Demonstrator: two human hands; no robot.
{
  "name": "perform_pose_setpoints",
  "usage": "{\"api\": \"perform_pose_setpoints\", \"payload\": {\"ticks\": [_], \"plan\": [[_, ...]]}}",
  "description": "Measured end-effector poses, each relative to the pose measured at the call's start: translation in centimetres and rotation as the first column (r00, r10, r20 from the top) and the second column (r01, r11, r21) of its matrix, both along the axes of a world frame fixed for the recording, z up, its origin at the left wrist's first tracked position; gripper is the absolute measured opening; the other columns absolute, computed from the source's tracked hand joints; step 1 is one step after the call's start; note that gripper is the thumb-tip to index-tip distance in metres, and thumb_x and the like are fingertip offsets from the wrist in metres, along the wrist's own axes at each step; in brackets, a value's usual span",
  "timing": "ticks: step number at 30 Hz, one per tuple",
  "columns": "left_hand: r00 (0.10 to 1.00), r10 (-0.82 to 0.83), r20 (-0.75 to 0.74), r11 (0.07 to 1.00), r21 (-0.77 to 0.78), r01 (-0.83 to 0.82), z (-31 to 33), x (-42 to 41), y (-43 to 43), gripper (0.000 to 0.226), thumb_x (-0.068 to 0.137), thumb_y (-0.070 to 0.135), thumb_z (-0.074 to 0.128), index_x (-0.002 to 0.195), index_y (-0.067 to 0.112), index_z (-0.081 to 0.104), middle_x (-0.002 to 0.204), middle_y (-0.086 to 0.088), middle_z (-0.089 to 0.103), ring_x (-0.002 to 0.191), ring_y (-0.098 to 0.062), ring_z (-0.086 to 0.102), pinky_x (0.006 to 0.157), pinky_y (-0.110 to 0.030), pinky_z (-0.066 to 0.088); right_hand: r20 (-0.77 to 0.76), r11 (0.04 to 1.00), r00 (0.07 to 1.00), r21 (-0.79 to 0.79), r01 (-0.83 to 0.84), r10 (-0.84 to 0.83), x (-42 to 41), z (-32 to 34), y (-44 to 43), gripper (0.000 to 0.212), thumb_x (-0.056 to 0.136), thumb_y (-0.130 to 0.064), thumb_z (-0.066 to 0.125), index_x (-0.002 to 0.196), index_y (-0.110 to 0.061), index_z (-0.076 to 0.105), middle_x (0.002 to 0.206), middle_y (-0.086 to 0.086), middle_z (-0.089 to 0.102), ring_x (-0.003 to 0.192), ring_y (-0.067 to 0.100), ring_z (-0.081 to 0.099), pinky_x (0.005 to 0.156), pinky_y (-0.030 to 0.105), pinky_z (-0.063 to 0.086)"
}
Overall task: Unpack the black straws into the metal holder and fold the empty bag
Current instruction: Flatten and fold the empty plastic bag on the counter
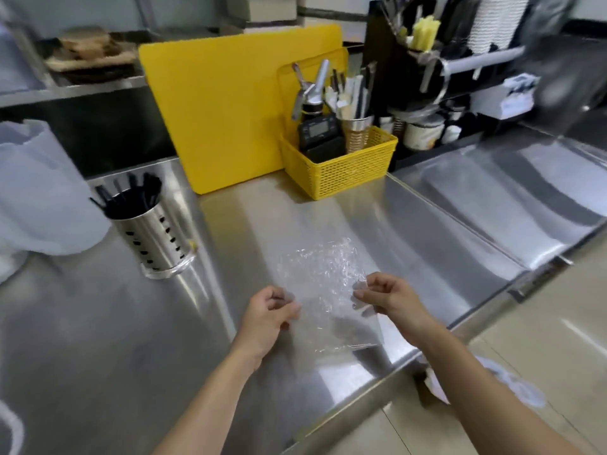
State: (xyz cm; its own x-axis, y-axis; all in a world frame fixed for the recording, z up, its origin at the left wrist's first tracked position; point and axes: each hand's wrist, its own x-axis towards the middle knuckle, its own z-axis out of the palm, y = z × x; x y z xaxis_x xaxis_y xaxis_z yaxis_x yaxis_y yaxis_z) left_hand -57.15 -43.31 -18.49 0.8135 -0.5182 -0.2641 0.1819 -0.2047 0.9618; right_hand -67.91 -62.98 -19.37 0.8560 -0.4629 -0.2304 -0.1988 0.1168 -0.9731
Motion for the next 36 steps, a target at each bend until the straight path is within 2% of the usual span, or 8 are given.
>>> {"api": "perform_pose_setpoints", "payload": {"ticks": [3, 9, 16, 20, 24, 29, 34, 36], "plan": [[0.998, -0.047, 0.033, 0.999, 0.0, 0.047, 0.0, -2.0, -3.7, 0.021, 0.079, -0.003, 0.064, 0.071, 0.012, 0.053, 0.065, -0.004, 0.057, 0.045, 0.003, 0.054, 0.049, -0.016, 0.042, 0.008, 0.998, 0.998, -0.023, 0.059, -0.058, -3.1, 0.1, -3.1, 0.015, 0.077, 0.004, 0.068, 0.072, -0.009, 0.065, 0.068, 0.008, 0.068, 0.06, 0.017, 0.065, 0.054, 0.023, 0.052], [0.994, -0.089, 0.071, 0.996, -0.025, 0.091, -0.7, -7.9, -13.2, 0.021, 0.08, -0.007, 0.062, 0.07, 0.009, 0.052, 0.063, -0.007, 0.055, 0.037, 0.001, 0.049, 0.038, -0.017, 0.038, 0.031, 0.986, 0.987, -0.034, 0.161, -0.16, -10.2, -1.3, -11.2, 0.008, 0.077, 0.005, 0.066, 0.083, 0.009, 0.062, 0.06, 0.005, 0.068, 0.053, 0.012, 0.062, 0.05, 0.02, 0.046], [0.975, -0.207, 0.086, 0.976, -0.048, 0.211, -3.5, -17.3, -26.4, 0.028, 0.078, -0.011, 0.062, 0.063, 0.011, 0.052, 0.056, -0.001, 0.053, 0.041, -0.009, 0.047, 0.04, -0.018, 0.043, -0.003, 0.936, 0.937, -0.043, 0.35, -0.35, -21.3, -4.3, -22.7, 0.027, 0.073, 0.009, 0.068, 0.059, -0.014, 0.062, 0.055, -0.007, 0.064, 0.055, 0.005, 0.057, 0.057, 0.015, 0.046], [0.939, -0.312, 0.145, 0.95, 0.065, 0.305, -7.3, -21.4, -31.2, 0.03, 0.078, -0.003, 0.065, 0.062, 0.019, 0.054, 0.056, 0.009, 0.057, 0.052, 0.0, 0.049, 0.055, -0.012, 0.04, -0.125, 0.901, 0.893, -0.082, 0.425, -0.432, -26.8, -7.7, -26.7, 0.011, 0.073, 0.003, 0.07, 0.075, 0.011, 0.064, 0.068, 0.007, 0.061, 0.064, 0.012, 0.055, 0.063, 0.02, 0.044], [0.925, -0.361, 0.117, 0.921, 0.198, 0.335, -15.1, -23.7, -34.6, 0.017, 0.08, 0.004, 0.065, 0.067, 0.012, 0.059, 0.062, 0.007, 0.06, 0.059, -0.005, 0.05, 0.057, -0.014, 0.038, -0.215, 0.864, 0.837, -0.102, 0.494, -0.504, -29.2, -14.4, -29.5, 0.007, 0.075, 0.001, 0.07, 0.071, -0.004, 0.071, 0.066, -0.003, 0.066, 0.06, 0.004, 0.054, 0.06, 0.014, 0.043], [0.923, -0.384, 0.019, 0.883, 0.298, 0.361, -29.1, -24.8, -39.4, 0.024, 0.082, 0.005, 0.063, 0.063, 0.015, 0.053, 0.054, 0.008, 0.051, 0.056, -0.015, 0.047, 0.058, -0.024, 0.039, -0.318, 0.817, 0.762, -0.082, 0.571, -0.565, -30.2, -28.5, -31.9, 0.008, 0.08, 0.002, 0.065, 0.079, -0.003, 0.07, 0.076, 0.009, 0.062, 0.059, 0.012, 0.049, 0.051, 0.015, 0.04], [0.964, -0.171, -0.206, 0.915, 0.328, 0.233, -44.4, -25.6, -42.7, 0.026, 0.081, -0.007, 0.058, 0.062, 0.01, 0.052, 0.065, -0.01, 0.057, 0.064, -0.025, 0.057, 0.074, -0.038, 0.052, -0.395, 0.745, 0.679, -0.018, 0.667, -0.618, -29.7, -43.2, -34.1, 0.018, 0.077, 0.013, 0.058, 0.07, -0.002, 0.065, 0.068, 0.01, 0.063, 0.06, 0.017, 0.06, 0.049, 0.016, 0.05], [0.973, -0.136, -0.188, 0.903, 0.381, 0.2, -50.4, -25.3, -44.1, 0.024, 0.08, -0.004, 0.058, 0.063, 0.012, 0.053, 0.066, -0.008, 0.057, 0.068, -0.025, 0.054, 0.073, -0.04, 0.051, -0.416, 0.76, 0.68, -0.044, 0.648, -0.603, -28.6, -48.7, -35.1, 0.016, 0.077, 0.008, 0.06, 0.067, -0.004, 0.065, 0.066, 0.004, 0.063, 0.062, 0.012, 0.058, 0.053, 0.015, 0.048]]}}
